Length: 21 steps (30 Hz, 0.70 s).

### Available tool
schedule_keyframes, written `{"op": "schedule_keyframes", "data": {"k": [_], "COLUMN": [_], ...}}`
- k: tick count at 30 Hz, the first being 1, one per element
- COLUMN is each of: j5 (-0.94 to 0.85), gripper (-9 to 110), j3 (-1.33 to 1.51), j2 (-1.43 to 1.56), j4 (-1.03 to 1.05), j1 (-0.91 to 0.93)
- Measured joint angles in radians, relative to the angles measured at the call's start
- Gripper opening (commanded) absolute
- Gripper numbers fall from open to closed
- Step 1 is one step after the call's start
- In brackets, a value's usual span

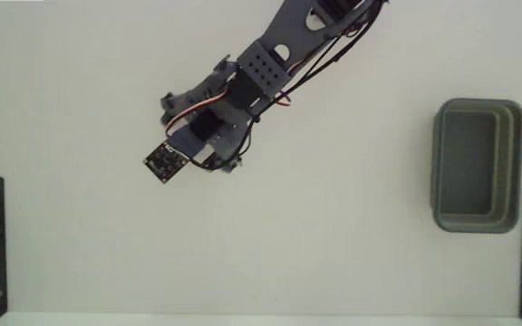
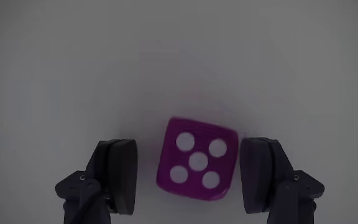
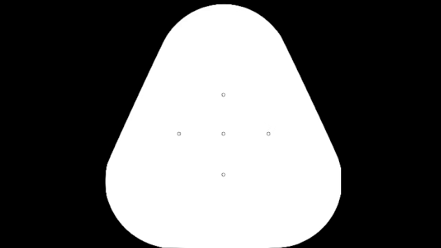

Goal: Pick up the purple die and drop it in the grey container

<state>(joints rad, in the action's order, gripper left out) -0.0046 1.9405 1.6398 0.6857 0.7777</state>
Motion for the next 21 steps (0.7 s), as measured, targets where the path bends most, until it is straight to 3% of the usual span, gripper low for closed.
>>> {"op": "schedule_keyframes", "data": {"k": [21], "j5": [0.000], "gripper": [108], "j3": [0.000], "j2": [0.002], "j4": [-0.021], "j1": [0.000]}}
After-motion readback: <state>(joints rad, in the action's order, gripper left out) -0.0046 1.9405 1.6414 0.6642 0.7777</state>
